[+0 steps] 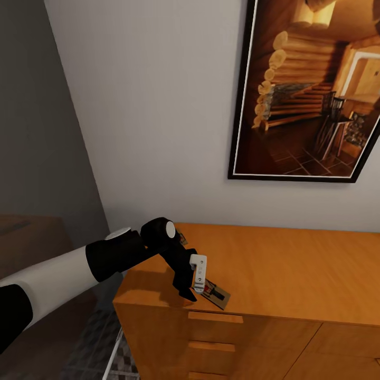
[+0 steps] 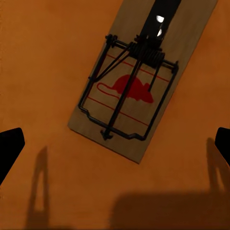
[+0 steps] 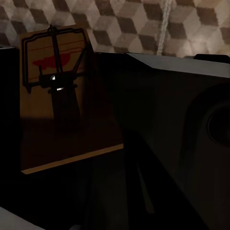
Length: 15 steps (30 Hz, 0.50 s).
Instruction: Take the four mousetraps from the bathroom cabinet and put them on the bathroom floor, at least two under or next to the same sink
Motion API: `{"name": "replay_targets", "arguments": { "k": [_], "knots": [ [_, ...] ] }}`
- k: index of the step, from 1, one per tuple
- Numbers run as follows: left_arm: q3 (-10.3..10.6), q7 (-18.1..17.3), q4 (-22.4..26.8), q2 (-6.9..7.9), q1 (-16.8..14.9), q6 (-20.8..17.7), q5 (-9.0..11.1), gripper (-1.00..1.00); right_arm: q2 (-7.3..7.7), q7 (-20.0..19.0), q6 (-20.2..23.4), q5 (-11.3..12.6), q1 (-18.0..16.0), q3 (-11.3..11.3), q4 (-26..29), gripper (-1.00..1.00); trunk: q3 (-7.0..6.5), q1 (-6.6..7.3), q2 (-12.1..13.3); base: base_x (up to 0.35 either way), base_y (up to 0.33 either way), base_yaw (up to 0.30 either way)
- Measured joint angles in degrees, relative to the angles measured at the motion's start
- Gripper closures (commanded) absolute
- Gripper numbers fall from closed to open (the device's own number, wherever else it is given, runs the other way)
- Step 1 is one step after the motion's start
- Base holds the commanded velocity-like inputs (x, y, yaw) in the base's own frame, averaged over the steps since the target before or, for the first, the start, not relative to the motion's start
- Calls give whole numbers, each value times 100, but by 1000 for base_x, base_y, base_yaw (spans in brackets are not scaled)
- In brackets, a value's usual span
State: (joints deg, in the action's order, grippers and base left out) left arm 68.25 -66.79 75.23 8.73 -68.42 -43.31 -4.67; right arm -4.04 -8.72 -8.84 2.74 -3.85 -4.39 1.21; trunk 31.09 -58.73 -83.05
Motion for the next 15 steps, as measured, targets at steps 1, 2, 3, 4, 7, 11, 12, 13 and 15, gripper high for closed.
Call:
{"name": "replay_targets", "arguments": {
  "k": [1, 2, 3, 4, 7, 11, 12, 13, 15],
  "knots": [
    [1, -1, 0, -1, 0, 0, -4, -100, 0, 0, -1, 0, 1, 0, 0, 100, 0, 0, 0, 0, 0, 0],
    [1, -2, 0, -1, 0, -1, -7, -100, 0, 0, -1, 0, 1, 0, 0, 100, 0, 0, 0, 0, 0, 0],
    [2, 1, 0, -2, 0, -1, -11, -100, 0, 0, -2, 0, 0, 0, 0, 100, 0, 0, 0, 0, 0, 0],
    [2, 1, 0, -3, 0, -1, -12, -100, 0, 0, -2, 0, 1, 0, 0, 100, 0, 0, 0, 0, 0, 0],
    [2, 2, 0, -3, 0, -1, -16, -100, 0, 0, -2, 0, -1, 0, 0, 100, 0, 0, 0, 0, 0, 0],
    [4, 4, 0, -4, 0, -2, -18, -100, 0, 0, -3, 0, -4, 0, 0, 100, 0, 0, 0, 0, 0, 0],
    [7, 4, 0, -4, 0, -2, -18, -100, 0, -2, -9, 0, -4, 0, 0, 100, 0, 0, 0, 0, 0, 0],
    [8, 4, 0, -4, 0, -2, -18, -100, 0, -2, -18, 0, -4, 0, 0, 100, 0, 0, 0, 0, 0, 0],
    [8, 4, 0, -4, 0, -2, -18, -100, 0, -1, -67, 0, -5, 0, 0, 100, 0, 0, 0, 0, 0, 0]
  ]
}}
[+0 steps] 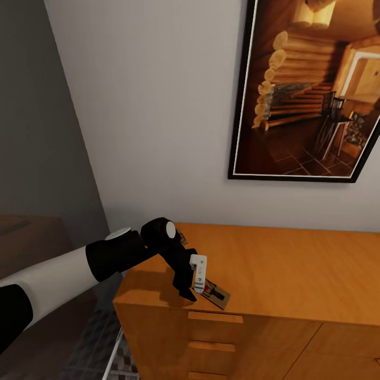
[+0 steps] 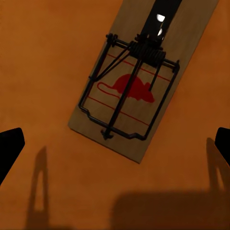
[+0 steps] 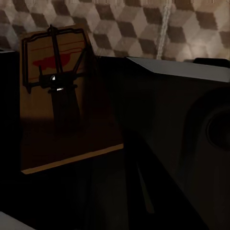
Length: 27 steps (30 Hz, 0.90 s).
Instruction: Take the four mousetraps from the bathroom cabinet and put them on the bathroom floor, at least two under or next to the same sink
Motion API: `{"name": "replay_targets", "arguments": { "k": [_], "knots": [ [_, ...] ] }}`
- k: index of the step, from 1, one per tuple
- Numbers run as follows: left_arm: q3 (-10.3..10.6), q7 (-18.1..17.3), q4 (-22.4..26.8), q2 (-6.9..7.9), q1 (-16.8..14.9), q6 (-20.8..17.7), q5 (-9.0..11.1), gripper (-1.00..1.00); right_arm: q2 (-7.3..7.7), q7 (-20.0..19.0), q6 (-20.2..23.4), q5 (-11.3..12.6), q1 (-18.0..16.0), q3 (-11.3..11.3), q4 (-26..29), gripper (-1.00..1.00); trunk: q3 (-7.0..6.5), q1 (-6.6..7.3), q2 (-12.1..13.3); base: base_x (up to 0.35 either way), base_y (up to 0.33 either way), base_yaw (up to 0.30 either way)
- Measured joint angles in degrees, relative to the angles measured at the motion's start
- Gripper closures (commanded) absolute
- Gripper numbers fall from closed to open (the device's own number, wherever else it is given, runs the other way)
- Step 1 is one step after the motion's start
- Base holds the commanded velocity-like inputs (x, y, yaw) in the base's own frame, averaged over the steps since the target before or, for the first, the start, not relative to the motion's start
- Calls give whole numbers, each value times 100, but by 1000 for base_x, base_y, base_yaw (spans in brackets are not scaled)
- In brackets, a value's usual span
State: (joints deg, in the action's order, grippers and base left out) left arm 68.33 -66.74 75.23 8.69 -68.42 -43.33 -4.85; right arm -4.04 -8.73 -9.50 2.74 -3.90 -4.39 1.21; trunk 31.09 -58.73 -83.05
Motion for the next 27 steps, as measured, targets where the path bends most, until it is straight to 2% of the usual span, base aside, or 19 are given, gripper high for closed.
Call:
{"name": "replay_targets", "arguments": {
  "k": [27],
  "knots": [
    [15, 0, 0, -8, 0, 0, 0, -100, 8, 1, -142, 0, 4, -1, 0, 100, 0, 0, 0, 13, -17, 0]
  ]
}}
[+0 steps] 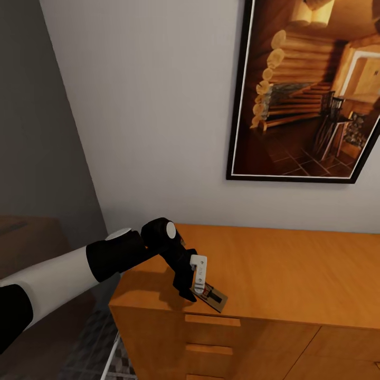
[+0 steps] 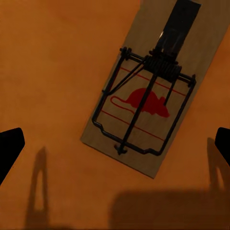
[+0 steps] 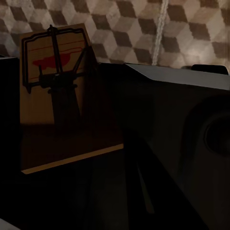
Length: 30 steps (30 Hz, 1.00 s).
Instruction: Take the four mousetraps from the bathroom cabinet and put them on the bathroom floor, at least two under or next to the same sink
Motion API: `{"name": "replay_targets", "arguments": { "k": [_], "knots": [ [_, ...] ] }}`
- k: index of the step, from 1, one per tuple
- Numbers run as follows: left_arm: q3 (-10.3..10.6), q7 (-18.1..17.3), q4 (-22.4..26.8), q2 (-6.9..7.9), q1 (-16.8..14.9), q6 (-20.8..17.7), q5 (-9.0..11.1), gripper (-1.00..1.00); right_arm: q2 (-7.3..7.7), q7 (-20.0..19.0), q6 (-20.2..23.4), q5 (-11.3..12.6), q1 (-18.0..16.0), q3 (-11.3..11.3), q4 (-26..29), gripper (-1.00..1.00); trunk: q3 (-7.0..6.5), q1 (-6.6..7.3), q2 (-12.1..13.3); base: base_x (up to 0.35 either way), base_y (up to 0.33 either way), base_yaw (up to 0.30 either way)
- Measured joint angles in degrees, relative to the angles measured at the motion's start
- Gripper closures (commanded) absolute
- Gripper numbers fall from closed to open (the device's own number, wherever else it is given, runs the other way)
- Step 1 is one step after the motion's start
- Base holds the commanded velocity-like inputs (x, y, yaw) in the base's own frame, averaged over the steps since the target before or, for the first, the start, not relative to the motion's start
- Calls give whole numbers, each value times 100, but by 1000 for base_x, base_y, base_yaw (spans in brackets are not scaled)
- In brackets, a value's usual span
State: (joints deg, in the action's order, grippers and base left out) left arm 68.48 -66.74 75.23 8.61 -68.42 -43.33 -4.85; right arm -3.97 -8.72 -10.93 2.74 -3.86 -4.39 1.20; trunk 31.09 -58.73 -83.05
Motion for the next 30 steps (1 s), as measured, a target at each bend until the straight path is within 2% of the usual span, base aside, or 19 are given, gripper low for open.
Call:
{"name": "replay_targets", "arguments": {
  "k": [21, 30],
  "knots": [
    [57, 0, 0, -33, 0, -9, 0, -100, 1, 0, -5, 0, -2, 0, -3, 100, 0, 0, 0, 1, -1, 0],
    [164, 7, -4, -104, 0, -13, 1, -100, 1, 0, -5, 0, 0, 0, -6, 100, 0, 0, 0, 33, 0, 0]
  ]
}}
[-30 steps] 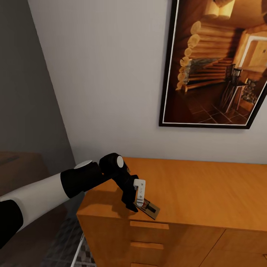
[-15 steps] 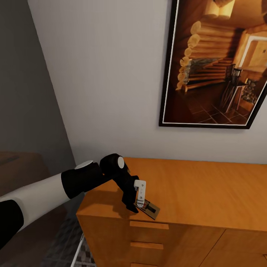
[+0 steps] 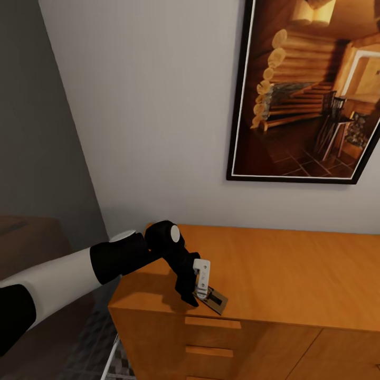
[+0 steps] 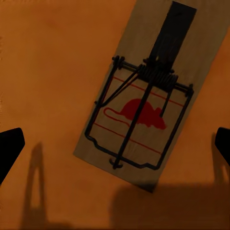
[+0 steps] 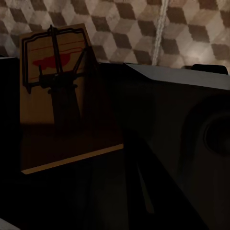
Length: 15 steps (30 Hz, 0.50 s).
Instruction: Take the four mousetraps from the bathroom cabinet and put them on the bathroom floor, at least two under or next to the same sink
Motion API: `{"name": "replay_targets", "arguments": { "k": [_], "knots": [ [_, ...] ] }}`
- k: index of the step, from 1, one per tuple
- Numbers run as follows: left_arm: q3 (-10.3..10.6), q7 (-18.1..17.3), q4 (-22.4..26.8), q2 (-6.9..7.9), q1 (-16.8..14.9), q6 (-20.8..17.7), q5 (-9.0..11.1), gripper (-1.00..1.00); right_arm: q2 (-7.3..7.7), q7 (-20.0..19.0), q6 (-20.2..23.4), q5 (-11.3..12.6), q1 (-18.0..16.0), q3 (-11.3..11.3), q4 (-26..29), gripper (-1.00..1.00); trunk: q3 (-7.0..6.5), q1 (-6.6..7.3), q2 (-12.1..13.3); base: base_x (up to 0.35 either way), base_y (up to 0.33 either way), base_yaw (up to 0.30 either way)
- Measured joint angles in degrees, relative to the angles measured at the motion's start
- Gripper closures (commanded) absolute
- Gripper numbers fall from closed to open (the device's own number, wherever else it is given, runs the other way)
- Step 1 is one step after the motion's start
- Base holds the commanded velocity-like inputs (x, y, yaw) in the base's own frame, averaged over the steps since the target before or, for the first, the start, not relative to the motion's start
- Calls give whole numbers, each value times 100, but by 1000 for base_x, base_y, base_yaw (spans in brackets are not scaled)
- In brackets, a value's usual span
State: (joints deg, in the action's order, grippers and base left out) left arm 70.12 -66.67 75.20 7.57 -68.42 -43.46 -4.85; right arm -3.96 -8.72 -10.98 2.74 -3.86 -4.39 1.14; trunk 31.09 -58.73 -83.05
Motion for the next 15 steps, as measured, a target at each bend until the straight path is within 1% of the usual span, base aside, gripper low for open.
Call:
{"name": "replay_targets", "arguments": {
  "k": [7, 15],
  "knots": [
    [64, 2, 1, -36, 0, -11, 0, -100, 0, 0, 0, 0, -4, 0, -1, 100, 0, 0, 0, 9, 0, 0],
    [86, 2, -4, -53, 0, -13, 0, -100, 0, 0, 0, 0, -4, 1, -2, 100, 0, 0, 0, 1, 0, 0]
  ]
}}
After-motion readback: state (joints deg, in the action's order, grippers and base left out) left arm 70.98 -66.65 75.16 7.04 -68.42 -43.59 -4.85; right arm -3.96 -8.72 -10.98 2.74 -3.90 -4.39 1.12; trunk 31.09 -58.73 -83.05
